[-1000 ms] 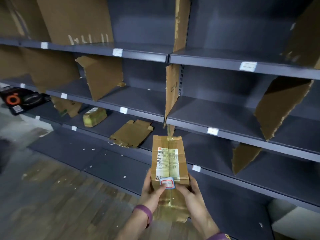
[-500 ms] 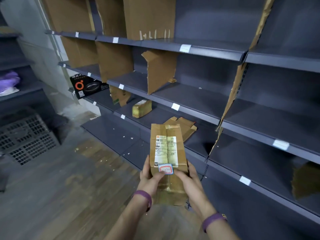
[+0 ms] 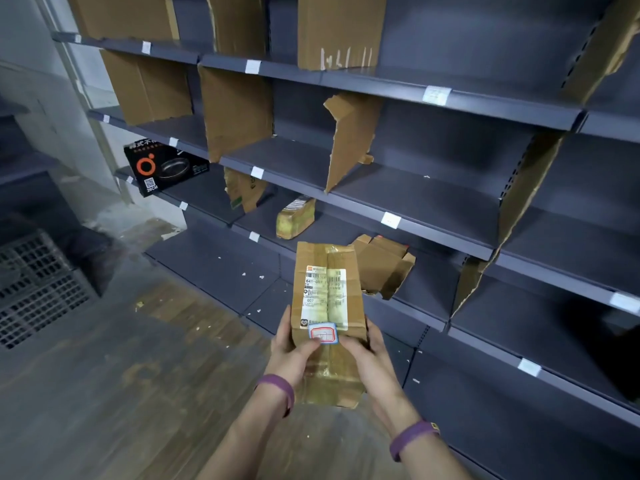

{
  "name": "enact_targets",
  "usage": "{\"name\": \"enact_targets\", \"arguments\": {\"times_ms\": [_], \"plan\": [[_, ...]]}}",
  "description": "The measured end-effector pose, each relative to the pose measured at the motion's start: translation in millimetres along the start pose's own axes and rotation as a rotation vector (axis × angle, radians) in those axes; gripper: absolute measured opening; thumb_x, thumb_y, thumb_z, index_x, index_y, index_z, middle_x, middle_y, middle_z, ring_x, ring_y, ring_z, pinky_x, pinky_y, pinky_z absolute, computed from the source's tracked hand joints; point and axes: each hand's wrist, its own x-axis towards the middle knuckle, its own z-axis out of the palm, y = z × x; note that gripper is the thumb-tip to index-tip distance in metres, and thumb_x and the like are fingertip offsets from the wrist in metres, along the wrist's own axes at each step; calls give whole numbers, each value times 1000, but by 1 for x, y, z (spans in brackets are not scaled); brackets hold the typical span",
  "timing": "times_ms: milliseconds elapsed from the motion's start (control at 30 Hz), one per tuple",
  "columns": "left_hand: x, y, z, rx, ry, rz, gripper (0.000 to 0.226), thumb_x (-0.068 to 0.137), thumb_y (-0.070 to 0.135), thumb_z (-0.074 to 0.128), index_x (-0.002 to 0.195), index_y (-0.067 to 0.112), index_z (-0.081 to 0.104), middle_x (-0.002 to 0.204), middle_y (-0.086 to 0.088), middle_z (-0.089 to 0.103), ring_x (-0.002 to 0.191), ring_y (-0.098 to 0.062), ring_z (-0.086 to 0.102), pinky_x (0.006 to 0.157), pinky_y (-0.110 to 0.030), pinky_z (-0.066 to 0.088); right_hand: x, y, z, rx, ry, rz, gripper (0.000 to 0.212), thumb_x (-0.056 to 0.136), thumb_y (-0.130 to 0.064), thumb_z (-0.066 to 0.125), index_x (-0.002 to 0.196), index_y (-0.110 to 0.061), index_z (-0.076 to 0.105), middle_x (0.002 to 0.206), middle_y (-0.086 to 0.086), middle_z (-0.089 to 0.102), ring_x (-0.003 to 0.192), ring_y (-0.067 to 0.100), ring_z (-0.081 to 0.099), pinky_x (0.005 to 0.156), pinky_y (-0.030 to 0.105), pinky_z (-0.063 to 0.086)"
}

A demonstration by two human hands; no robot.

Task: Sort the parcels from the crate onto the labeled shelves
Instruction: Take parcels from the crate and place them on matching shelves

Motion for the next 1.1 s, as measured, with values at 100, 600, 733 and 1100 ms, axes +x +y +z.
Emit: {"name": "enact_targets", "arguments": {"times_ms": [100, 600, 733, 1100], "plan": [[9, 0, -8, 8, -7, 1, 85, 55, 32, 74, 127, 62, 41, 136, 5, 52, 115, -15, 60, 88, -38, 54, 7, 0, 9, -3, 7, -9, 46, 85, -21, 71, 125, -37, 55, 114, -19, 68, 106, -2, 63, 100, 30, 47], [72, 50, -46, 91, 229, 46, 88, 50, 49, 76, 128, 66, 38, 137, 6, 48, 120, -21, 55, 74, -38, 56, 101, -26, 66, 8, -133, -4, 48, 85, -25, 70, 128, -40, 53, 114, -21, 68, 103, -4, 61, 59, 8, 48], [85, 55, -72, 62, 276, 50, 88, 49, 47, 82, 127, 62, 42, 140, 5, 48, 124, -16, 52, 88, -39, 54, 112, -24, 92, 9, -209, 14, 45, 86, -24, 69, 123, -41, 51, 111, -25, 66, 97, -13, 58, 67, 10, 47], [138, 75, -123, 0, 217, 58, 98, 49, 44, 76, 138, 52, 37, 138, 3, 48, 114, -14, 59, 61, -20, 54, 159, -30, 153, -6, -208, 13, 46, 88, -24, 67, 127, -43, 49, 117, -18, 66, 102, -4, 61, 57, 8, 48]]}}
